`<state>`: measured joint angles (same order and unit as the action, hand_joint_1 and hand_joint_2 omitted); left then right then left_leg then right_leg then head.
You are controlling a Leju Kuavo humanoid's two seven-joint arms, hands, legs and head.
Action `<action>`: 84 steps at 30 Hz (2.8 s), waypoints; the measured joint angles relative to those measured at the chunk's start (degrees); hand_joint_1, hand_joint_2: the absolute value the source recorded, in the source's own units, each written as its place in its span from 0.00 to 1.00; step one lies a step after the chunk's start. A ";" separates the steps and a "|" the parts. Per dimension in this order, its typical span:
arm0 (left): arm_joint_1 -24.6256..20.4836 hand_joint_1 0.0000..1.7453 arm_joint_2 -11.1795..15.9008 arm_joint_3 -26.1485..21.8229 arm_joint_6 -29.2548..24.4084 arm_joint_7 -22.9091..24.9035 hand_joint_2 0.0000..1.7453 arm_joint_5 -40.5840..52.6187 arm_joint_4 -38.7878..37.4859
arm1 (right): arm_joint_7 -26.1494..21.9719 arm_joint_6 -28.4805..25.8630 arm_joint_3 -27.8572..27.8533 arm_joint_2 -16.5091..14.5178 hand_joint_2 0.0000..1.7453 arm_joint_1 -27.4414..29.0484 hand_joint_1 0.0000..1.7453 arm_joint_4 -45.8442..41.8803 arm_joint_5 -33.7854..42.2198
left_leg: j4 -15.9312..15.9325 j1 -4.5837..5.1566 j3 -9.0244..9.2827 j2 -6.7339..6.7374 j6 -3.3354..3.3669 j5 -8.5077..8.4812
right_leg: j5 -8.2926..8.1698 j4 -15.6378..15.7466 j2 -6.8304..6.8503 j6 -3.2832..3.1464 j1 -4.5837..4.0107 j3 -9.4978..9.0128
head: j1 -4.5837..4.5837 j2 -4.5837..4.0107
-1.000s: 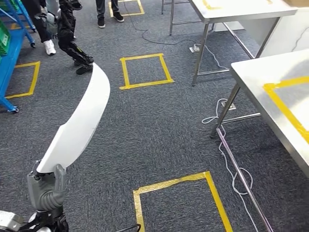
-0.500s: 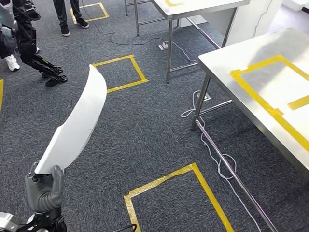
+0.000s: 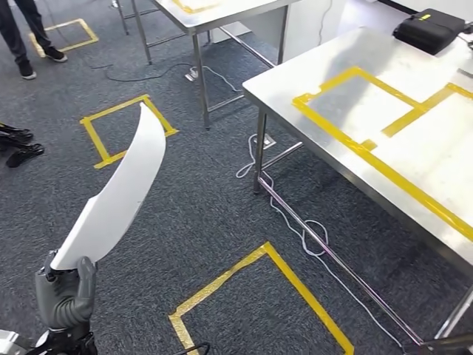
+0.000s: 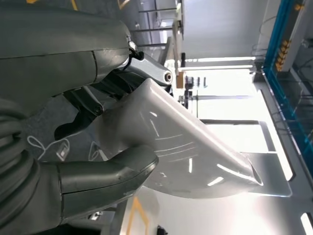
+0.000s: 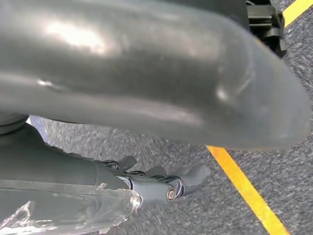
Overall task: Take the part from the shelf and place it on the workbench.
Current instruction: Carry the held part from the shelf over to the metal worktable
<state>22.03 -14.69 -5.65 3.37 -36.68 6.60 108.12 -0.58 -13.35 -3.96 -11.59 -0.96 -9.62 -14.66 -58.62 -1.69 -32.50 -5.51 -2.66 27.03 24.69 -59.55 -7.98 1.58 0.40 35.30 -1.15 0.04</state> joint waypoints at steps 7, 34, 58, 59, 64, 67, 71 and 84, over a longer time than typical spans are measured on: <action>-0.24 1.00 -0.55 -0.55 -0.56 0.02 1.00 1.30 -0.07 | 0.27 0.01 0.00 0.01 0.00 0.14 0.00 0.00 -0.14 | 0.51 0.42 0.27 5.04 2.48 -0.04 | 5.80 -10.82 6.75 1.72 -0.25 5.98 | 0.90 0.00; -0.65 1.00 -0.99 -1.20 1.24 0.04 1.00 0.37 -0.30 | -0.01 -0.64 0.00 -0.01 0.00 0.32 0.00 0.00 -0.43 | 1.06 0.14 0.27 2.69 1.59 -0.62 | 0.14 0.38 0.35 1.21 0.19 0.26 | 0.08 0.00; -1.88 1.00 0.79 -1.93 -1.37 0.01 1.00 6.82 -0.28 | 1.54 -2.57 0.11 0.01 0.00 0.24 0.00 0.00 -0.60 | 2.53 1.04 1.78 8.34 0.70 -0.59 | 0.58 0.83 8.38 0.11 -0.35 -1.44 | 0.81 0.00; -1.96 1.00 1.04 -1.91 -1.51 0.01 1.00 7.14 -0.28 | 1.57 -2.48 0.13 0.01 0.00 0.24 0.00 0.00 -0.60 | 2.53 1.04 1.78 8.34 0.68 -0.59 | 0.57 0.83 8.38 0.09 -0.36 -1.44 | 0.82 0.00; -2.73 1.00 4.73 -1.40 -3.48 0.00 1.00 9.43 0.02 | 1.63 -1.65 0.55 0.01 0.00 0.21 0.00 0.00 -0.60 | 2.53 1.07 1.78 8.34 0.64 -0.62 | 0.47 0.83 8.38 0.01 -0.35 -1.46 | 0.83 0.00; -4.02 1.00 7.97 -1.65 -4.99 0.03 1.00 7.35 0.44 | 1.63 -1.15 1.25 0.07 0.00 0.18 0.00 0.00 -0.60 | 2.52 1.08 1.79 8.34 0.64 -0.63 | 0.44 0.83 8.38 0.02 -0.33 -1.47 | 0.82 0.00; -7.47 1.00 11.08 -4.57 -5.37 0.92 1.00 3.28 0.25 | 1.63 -0.93 1.71 0.15 0.00 0.13 0.00 0.00 -0.60 | 2.52 1.09 1.79 8.34 0.59 -0.68 | 0.42 0.83 8.38 0.01 -0.33 -1.47 | 0.82 0.00; -14.19 1.00 19.99 -10.08 -3.03 9.78 1.00 5.18 -5.04 | 2.46 4.83 3.09 2.14 0.00 0.05 0.00 0.00 -0.42 | 2.52 1.09 1.79 8.34 0.53 -0.73 | 0.37 0.84 8.37 -0.06 -0.34 -1.42 | 0.81 0.00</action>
<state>7.85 5.30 -15.72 0.34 -26.89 11.78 103.08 1.88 -8.52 -0.86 -9.45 -0.90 -9.62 -15.08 -56.09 -0.60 -30.71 2.84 -2.12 26.30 25.06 -58.72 0.39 1.52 0.06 33.87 -0.34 0.04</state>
